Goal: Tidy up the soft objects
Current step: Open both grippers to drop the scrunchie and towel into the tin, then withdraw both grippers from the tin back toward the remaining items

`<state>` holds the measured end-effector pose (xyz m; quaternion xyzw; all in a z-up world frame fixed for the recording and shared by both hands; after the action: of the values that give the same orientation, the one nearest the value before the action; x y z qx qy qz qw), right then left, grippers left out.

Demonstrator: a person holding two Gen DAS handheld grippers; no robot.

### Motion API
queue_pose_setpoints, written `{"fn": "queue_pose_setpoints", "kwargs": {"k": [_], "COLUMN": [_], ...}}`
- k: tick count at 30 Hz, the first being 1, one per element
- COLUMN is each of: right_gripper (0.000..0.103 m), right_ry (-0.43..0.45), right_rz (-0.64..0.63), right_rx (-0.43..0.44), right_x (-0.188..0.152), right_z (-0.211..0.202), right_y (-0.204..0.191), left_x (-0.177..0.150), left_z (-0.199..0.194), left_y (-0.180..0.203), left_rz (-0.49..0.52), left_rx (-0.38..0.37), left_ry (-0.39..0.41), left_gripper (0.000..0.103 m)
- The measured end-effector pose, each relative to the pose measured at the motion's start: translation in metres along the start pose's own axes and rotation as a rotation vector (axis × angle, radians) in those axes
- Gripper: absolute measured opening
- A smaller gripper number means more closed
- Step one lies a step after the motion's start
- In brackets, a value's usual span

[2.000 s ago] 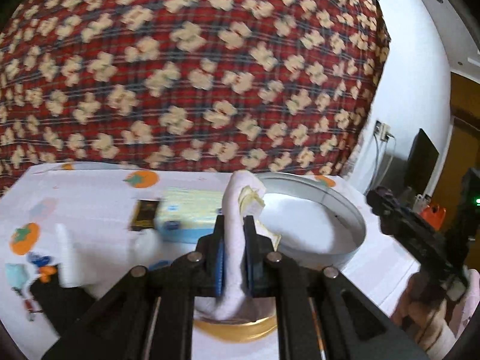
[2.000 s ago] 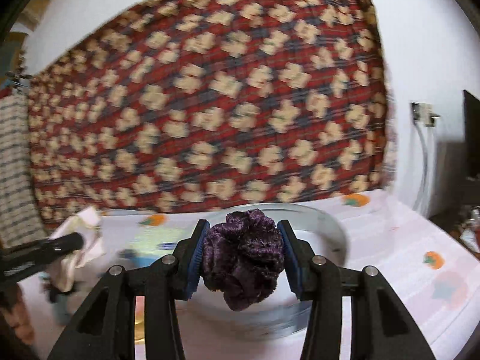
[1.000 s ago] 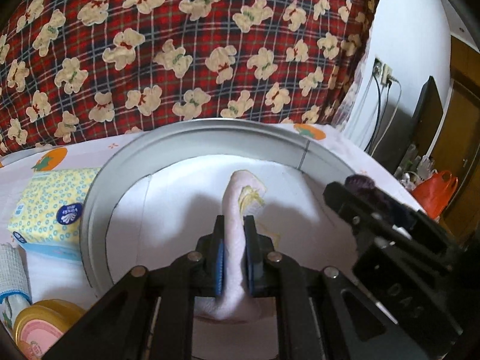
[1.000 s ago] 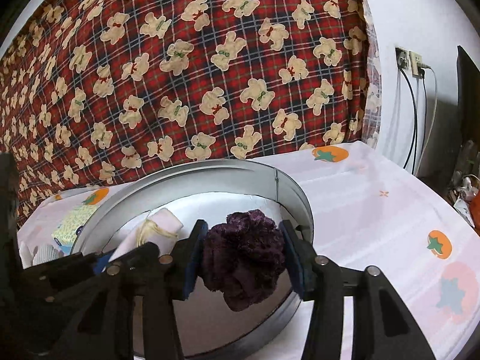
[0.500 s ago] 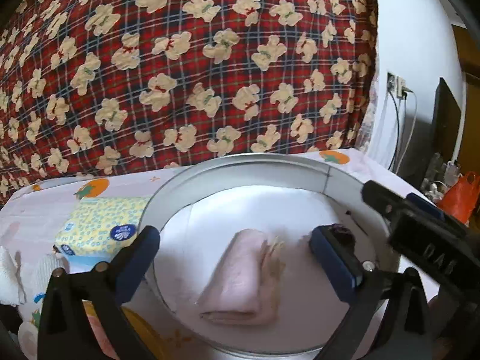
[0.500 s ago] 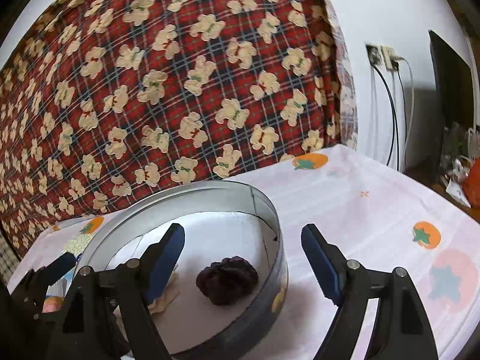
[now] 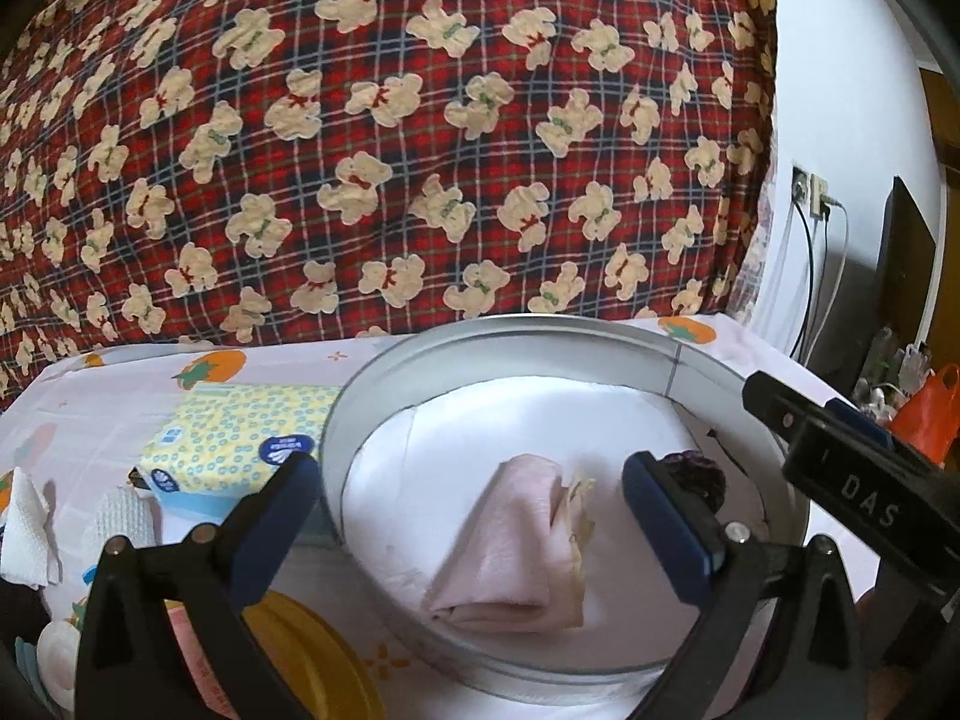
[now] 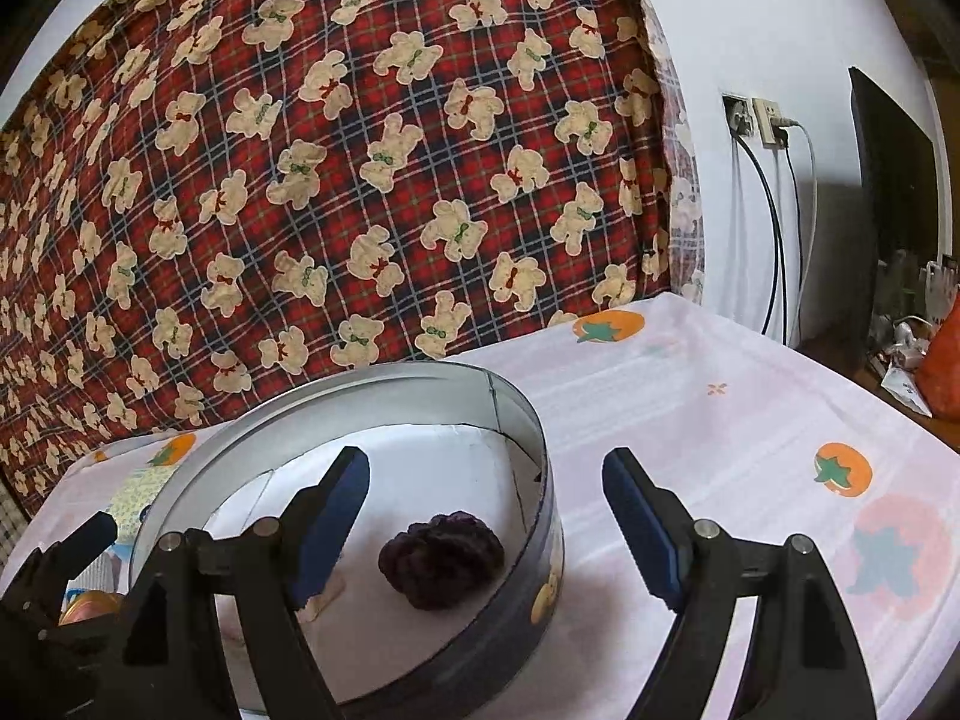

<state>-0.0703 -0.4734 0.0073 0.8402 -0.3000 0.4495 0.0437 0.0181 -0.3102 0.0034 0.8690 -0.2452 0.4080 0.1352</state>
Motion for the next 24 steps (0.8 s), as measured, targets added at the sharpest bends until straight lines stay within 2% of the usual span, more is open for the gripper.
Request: {"fn": "queue_pose_setpoints", "kwargs": {"k": [18, 24], "right_gripper": [0.082, 0.082], "right_ry": [0.052, 0.056], "right_rz": [-0.053, -0.073], "right_rx": [-0.009, -0.052], "right_x": [-0.004, -0.006], "right_z": [-0.011, -0.014], "right_y": [-0.012, -0.019], "left_x": [-0.023, -0.035], "left_z": [-0.031, -0.046], "left_y": [-0.031, -0.055], "left_rz": [-0.065, -0.098], "left_rx": [0.063, 0.07], "left_ry": [0.024, 0.014], "left_gripper": [0.102, 0.102]}}
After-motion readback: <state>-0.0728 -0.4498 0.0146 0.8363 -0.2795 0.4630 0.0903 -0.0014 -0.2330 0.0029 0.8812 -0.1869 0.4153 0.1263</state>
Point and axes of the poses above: each gripper's, at about its wrist camera, not at the fingertips, and z roughly the way its jaws point, y to its right, x to its top, the point moved 2 cm from there along z, roughly the way its jaws point, and after that the axes turned 13 degrees about -y, right-handed, at the moved point
